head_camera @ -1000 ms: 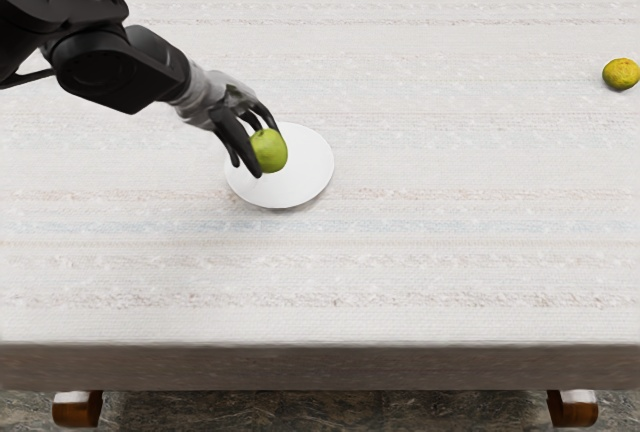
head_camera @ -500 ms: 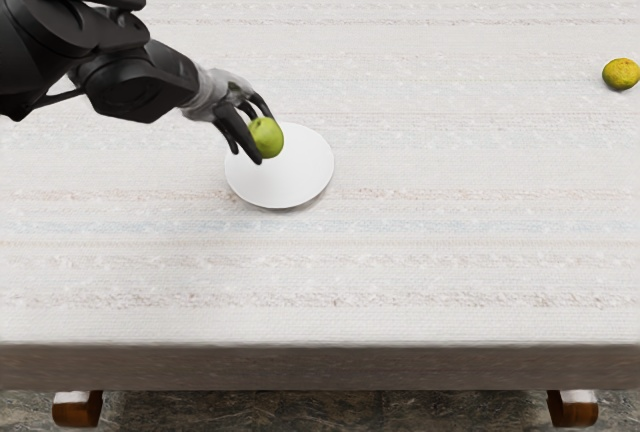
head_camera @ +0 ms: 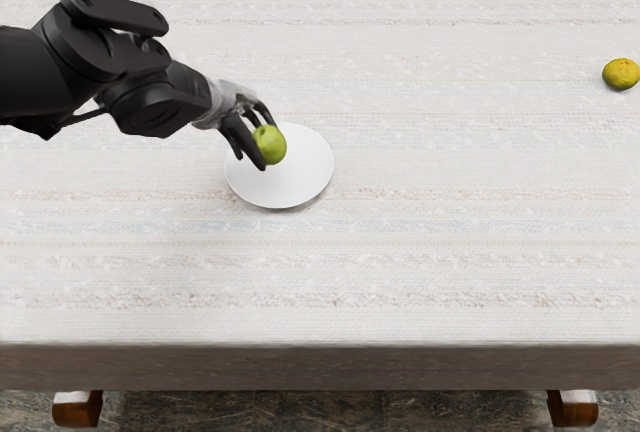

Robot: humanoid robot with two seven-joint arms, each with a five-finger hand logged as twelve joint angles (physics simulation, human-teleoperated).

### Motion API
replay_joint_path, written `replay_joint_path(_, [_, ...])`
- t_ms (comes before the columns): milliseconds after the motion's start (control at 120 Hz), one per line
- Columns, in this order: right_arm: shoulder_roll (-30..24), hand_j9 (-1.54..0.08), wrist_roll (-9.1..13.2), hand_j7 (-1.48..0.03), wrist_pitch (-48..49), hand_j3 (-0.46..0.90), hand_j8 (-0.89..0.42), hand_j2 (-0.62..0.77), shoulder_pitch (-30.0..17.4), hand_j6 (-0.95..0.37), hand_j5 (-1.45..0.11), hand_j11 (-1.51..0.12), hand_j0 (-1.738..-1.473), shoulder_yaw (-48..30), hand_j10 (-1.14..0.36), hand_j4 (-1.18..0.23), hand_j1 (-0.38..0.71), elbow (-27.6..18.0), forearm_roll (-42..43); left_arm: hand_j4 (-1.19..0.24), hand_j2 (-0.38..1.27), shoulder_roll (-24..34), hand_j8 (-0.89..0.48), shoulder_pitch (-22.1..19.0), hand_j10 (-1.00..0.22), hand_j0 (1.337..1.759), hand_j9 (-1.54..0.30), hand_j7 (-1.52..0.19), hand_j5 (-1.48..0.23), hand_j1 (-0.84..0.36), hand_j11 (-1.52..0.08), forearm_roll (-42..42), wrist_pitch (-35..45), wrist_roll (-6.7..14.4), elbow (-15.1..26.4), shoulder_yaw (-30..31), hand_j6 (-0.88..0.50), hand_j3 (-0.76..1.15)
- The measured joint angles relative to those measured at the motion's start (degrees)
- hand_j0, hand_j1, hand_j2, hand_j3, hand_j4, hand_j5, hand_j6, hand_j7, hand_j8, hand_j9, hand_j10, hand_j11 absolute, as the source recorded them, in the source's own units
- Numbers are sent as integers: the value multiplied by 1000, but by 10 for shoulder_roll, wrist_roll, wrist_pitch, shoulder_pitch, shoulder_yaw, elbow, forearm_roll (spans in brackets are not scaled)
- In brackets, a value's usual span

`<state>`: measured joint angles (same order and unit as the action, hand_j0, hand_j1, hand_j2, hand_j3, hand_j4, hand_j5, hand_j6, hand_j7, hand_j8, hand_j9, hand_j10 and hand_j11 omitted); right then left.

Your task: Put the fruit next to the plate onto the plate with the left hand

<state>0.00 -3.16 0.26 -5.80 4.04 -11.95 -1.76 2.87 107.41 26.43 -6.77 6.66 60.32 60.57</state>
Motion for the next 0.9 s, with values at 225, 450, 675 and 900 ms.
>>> replay_joint_path(225, [0, -29, 0, -29, 0, 0, -22, -5, 0, -22, -29, -29, -1658, 0, -22, -22, -322, 0, 0, -379, 307, -8, -524, -12, -745, 1649, -1008, -1046, -1055, -394, -1005, 0, 30, 0, -8, 0, -284, 0])
replay_joint_path(450, [0, -29, 0, -29, 0, 0, -22, -5, 0, -22, -29, -29, -1658, 0, -22, -22, -322, 0, 0, -314, 172, -17, -387, -22, -476, 1654, -637, -655, -658, -165, -635, 1, 72, 0, -16, 1, -279, 0])
replay_joint_path(675, [0, -29, 0, -29, 0, 0, -22, -5, 0, -22, -29, -29, -1658, 0, -22, -22, -322, 0, 0, -125, 61, 24, -149, -3, -179, 1657, -238, -244, -245, 154, -237, 4, 84, 0, -10, 0, -114, 0])
replay_joint_path(900, [0, -29, 0, -29, 0, 0, -22, -5, 0, -22, -29, -29, -1658, 0, -22, -22, -322, 0, 0, -41, 21, 360, -49, 48, -59, 1658, -79, -81, -81, 284, -79, -53, -210, 4, 12, 25, -37, 0])
